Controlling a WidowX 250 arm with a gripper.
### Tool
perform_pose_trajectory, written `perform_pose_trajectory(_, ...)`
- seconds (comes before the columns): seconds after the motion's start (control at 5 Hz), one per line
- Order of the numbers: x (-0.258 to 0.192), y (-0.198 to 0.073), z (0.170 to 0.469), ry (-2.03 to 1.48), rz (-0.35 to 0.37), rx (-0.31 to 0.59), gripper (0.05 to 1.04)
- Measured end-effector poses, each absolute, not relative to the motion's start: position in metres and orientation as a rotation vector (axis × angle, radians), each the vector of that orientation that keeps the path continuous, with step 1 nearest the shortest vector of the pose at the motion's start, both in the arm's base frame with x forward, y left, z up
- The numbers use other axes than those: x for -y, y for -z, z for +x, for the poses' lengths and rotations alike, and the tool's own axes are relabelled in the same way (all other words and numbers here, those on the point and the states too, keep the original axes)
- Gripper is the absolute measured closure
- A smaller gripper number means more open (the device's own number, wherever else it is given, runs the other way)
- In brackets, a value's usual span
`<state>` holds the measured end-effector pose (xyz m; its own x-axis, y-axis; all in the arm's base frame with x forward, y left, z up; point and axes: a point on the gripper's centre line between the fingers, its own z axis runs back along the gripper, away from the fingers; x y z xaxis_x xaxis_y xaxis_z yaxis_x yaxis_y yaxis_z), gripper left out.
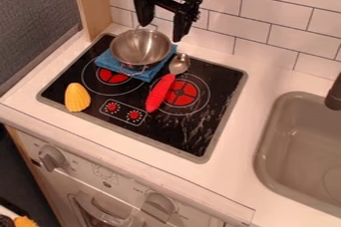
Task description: Put the corn inside the silver pot
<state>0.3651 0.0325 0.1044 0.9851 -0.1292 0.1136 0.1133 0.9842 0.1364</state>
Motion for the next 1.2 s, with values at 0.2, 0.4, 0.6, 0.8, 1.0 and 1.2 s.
perform_pose_trajectory(0.2, -0.031, -0.091, 0.363, 0.125, 0.116, 0.085, 0.083)
perform_pose_trajectory(0.4, -0.048, -0.089, 0.354, 0.116, 0.067, 0.083, 0.083)
perform_pose_trajectory(0.6, -0.073, -0.112, 0.341, 0.106, 0.063, 0.139, 0.083)
perform_pose_trajectory(0.8, -0.087, -0.116, 0.324, 0.133, 0.088, 0.129, 0.083)
perform_pose_trajectory(1.0, -0.109, -0.105, 0.306, 0.132, 0.116, 0.074, 0.083)
perform_pose_trajectory(1.2, -0.119, -0.081, 0.293, 0.148, 0.135, -0.019, 0.083)
